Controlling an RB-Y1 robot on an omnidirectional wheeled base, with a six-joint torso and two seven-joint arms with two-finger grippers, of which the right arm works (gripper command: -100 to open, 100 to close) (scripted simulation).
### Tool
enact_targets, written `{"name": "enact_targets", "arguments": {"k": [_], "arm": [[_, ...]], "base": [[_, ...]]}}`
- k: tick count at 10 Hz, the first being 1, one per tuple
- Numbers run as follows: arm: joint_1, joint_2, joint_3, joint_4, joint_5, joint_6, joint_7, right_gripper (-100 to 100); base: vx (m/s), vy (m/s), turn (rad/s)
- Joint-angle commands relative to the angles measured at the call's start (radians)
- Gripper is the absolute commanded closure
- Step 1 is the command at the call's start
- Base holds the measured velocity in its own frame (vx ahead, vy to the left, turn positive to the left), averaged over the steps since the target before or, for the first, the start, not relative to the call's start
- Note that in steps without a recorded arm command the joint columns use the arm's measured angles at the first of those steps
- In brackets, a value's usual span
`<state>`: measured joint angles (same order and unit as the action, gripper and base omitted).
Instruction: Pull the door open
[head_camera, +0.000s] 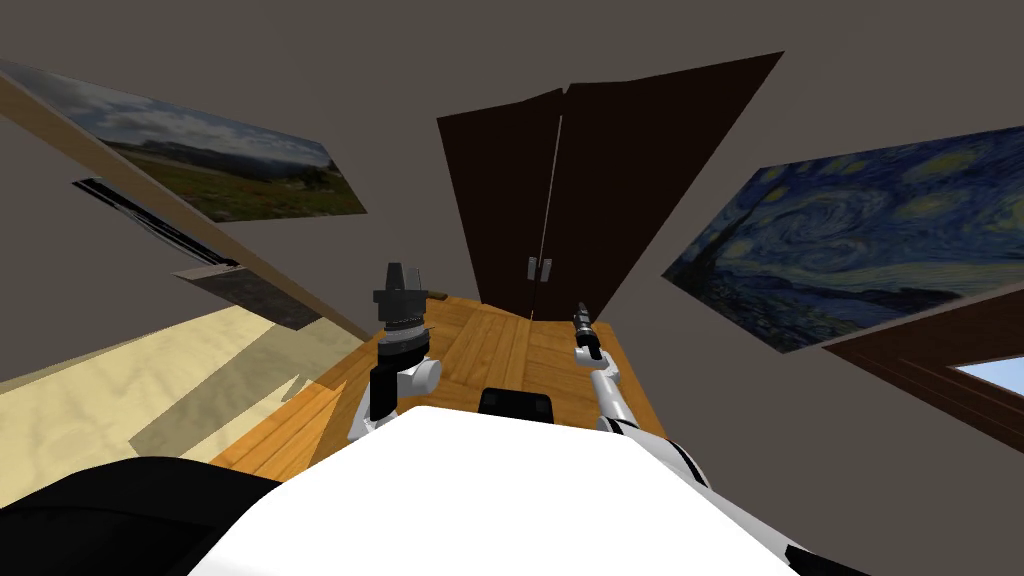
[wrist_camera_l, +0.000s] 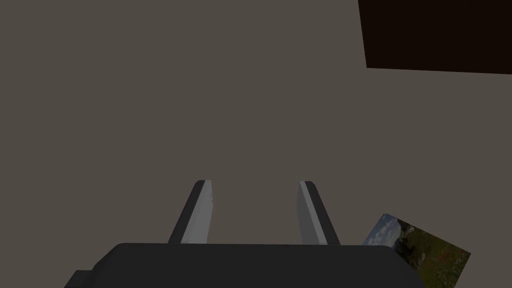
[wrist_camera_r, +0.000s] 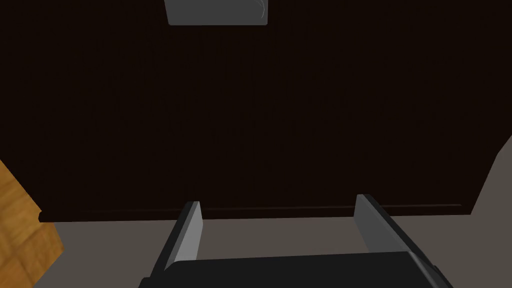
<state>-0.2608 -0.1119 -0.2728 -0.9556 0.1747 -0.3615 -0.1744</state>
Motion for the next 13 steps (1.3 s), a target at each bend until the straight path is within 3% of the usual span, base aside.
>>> {"name": "enact_targets", "arguments": {"k": [1, 10, 13], "arm": [[-0.001, -0.004, -0.001, 0.003, -0.001, -0.001, -0.001, -100], [-0.002, -0.036, -0.011, 0.021, -0.009, -0.008, -0.014, -100], [-0.004, -0.058, -0.019, 0.037, -0.017, -0.015, -0.026, -100]], "base": [[-0.19, -0.018, 0.012], [-0.196, -0.038, 0.02], [-0.185, -0.043, 0.037]]}}
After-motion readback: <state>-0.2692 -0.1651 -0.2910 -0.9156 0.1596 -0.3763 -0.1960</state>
